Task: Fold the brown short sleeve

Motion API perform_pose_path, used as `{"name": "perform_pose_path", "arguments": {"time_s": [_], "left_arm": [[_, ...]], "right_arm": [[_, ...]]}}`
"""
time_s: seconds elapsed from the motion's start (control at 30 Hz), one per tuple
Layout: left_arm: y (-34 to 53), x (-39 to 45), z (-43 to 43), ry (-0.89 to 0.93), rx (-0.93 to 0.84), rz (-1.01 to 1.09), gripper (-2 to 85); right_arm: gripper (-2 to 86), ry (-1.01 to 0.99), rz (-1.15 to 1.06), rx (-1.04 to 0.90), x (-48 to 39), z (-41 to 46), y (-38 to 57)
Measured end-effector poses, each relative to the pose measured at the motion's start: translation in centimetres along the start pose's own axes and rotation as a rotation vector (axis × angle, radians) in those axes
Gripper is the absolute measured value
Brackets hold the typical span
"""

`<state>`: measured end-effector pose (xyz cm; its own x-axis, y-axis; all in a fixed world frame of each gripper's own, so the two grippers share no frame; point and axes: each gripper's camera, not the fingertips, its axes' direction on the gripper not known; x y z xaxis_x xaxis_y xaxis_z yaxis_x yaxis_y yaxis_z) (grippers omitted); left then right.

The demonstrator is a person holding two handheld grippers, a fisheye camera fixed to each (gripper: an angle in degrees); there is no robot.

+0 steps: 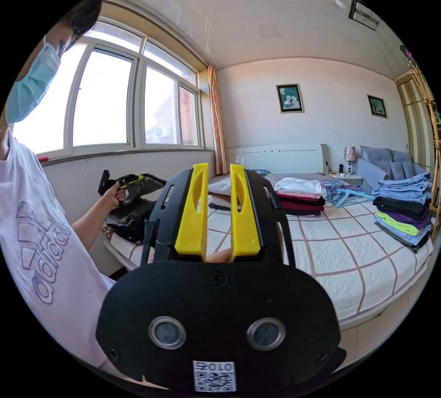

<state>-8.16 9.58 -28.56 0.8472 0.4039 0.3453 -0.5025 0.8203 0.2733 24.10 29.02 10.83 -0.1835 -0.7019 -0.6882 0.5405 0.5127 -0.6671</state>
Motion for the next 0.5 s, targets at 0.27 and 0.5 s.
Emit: {"name": "perform_pose_path", "arguments": {"time_s": [0.27,0.5], "left_arm": [[-7.5,13.2,19.2,0.644,-0.101,0.093,0.1],[-15.4,26.8,20.7,0.65,0.233,0.089,0.4]], "right_arm": [[8.5,0.136,-0.011,-0.004,1.0,-1.7,-0.9],[8.2,0.272,-0.002,-0.025,2.0,-2.7,-1.3]]}}
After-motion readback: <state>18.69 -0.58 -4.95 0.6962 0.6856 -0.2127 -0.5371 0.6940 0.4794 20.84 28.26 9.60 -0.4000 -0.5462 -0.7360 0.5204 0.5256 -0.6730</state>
